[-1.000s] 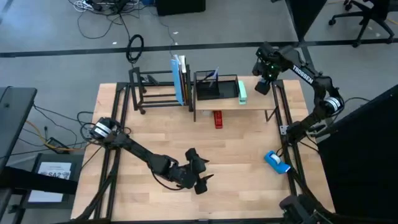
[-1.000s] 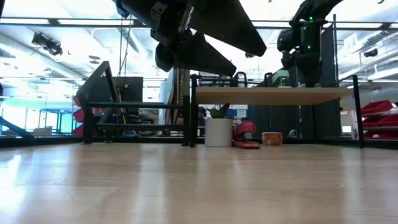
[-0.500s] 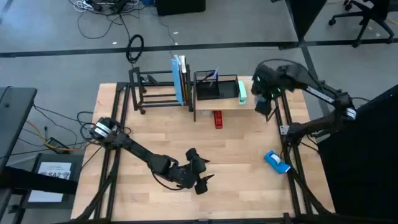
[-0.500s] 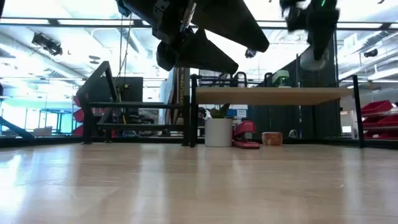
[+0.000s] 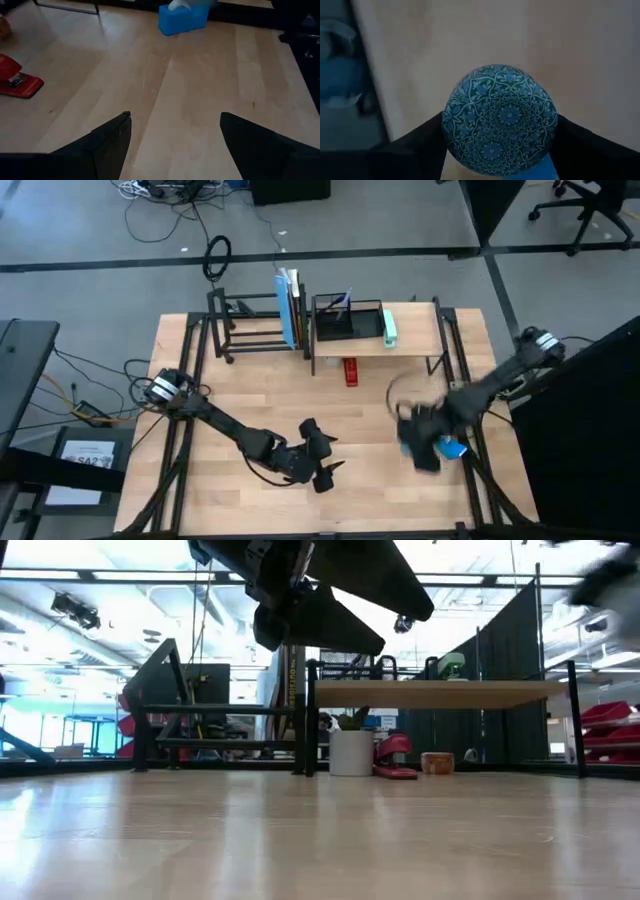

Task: Stock shelves
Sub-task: Remove the blue scented candle from the shelf, then remove the red stapler from under the shelf

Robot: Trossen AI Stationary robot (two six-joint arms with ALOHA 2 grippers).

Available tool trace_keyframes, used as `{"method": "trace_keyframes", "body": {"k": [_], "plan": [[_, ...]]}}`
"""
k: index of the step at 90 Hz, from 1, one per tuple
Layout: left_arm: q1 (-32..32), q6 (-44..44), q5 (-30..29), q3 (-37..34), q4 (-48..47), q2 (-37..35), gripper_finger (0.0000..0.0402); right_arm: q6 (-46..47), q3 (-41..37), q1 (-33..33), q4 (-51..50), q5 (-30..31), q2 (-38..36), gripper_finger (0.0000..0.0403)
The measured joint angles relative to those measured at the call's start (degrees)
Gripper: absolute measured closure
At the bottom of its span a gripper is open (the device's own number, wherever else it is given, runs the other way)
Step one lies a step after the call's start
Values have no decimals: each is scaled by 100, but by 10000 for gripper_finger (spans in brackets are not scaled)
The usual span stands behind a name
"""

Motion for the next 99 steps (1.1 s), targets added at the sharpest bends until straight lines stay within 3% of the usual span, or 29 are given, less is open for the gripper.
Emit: {"method": "trace_keyframes", "body": {"k": [15, 31, 38, 56, 74, 88, 99], "plan": [[0, 0, 0, 0, 0, 0, 117, 749, -292, 1275, 1573, -878, 867, 148], [-1, 0, 0, 0, 0, 0, 117, 1685, -298, 2180, 1679, -1061, 1419, 146], [0, 0, 0, 0, 0, 0, 117, 2043, -298, 2435, 1653, -1036, 1501, 121], [-2, 0, -2, 0, 2, 0, 117, 2424, -298, 2557, 1453, -992, 1464, 54], [-2, 9, -2, 0, 2, 0, 117, 2387, -298, 2185, 1220, -1049, 1095, 37], [-2, 11, -2, -2, 2, 0, 117, 2260, -298, 1641, 1241, -406, 638, 45], [0, 13, -2, -2, -6, 0, 117, 2209, -296, 1185, 1484, 1144, 412, 54]]}}
